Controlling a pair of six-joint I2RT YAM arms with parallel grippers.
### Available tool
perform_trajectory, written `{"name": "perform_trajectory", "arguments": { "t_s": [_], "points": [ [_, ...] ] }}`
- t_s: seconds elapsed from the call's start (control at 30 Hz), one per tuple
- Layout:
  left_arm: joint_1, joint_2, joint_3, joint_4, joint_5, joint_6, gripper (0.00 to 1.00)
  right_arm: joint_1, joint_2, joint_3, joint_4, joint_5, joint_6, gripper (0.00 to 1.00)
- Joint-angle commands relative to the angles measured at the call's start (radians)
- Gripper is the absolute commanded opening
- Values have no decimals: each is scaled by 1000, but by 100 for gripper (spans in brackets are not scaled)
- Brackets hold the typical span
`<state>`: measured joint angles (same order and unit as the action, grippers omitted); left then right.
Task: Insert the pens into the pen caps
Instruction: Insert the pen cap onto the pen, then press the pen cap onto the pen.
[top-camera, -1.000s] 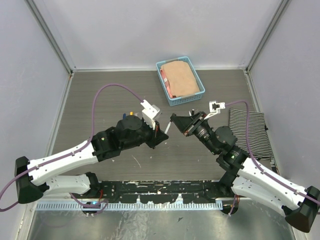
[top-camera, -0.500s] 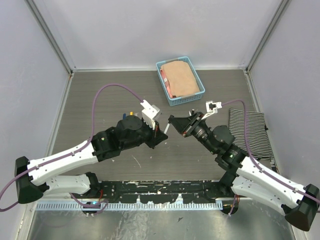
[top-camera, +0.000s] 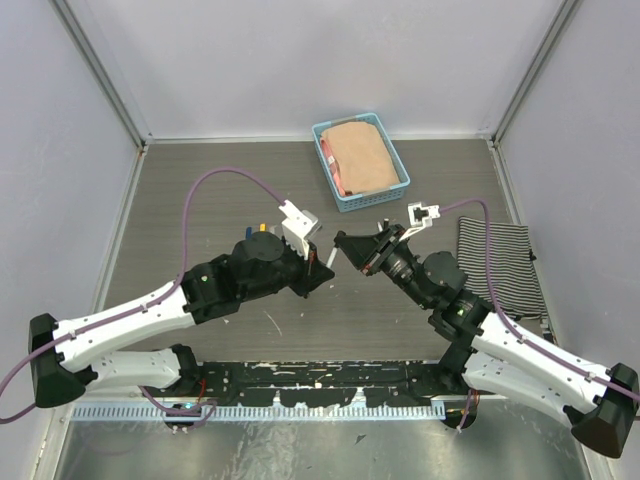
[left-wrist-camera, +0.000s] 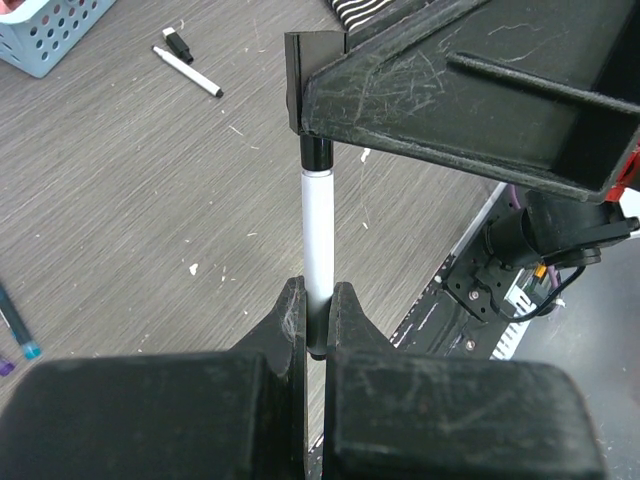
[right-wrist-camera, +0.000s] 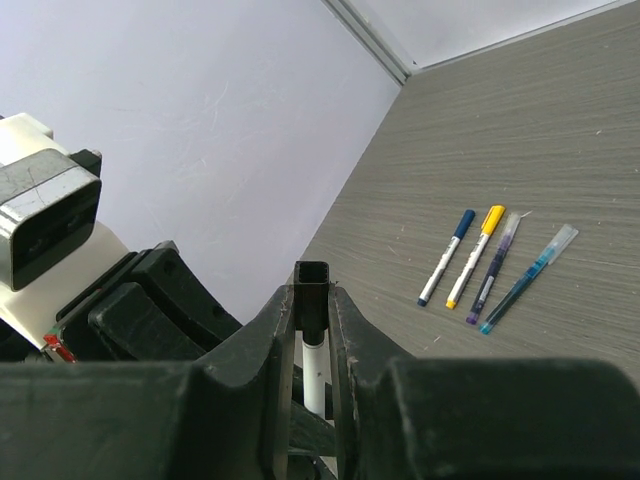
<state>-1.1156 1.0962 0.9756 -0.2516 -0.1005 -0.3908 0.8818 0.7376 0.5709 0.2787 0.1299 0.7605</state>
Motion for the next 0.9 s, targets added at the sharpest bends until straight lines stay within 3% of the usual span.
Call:
{"name": "perform_trajectory", "arguments": {
  "t_s": [0.0, 0.3, 0.6, 0.87],
  "points": [
    [-3, -22, 17, 85, -28, 3, 0, 34, -10, 32, 16, -61, -22, 24],
    [-3, -28, 11, 81, -33, 0, 0, 36, -56, 59, -59, -25, -52, 48],
    [-3, -33, 6, 70, -38, 3, 0, 36, -101, 177, -252, 162, -63, 62],
    [-3, -34, 0, 71, -34, 1, 0, 36, 3, 324, -375, 239, 3, 70]
  ]
}}
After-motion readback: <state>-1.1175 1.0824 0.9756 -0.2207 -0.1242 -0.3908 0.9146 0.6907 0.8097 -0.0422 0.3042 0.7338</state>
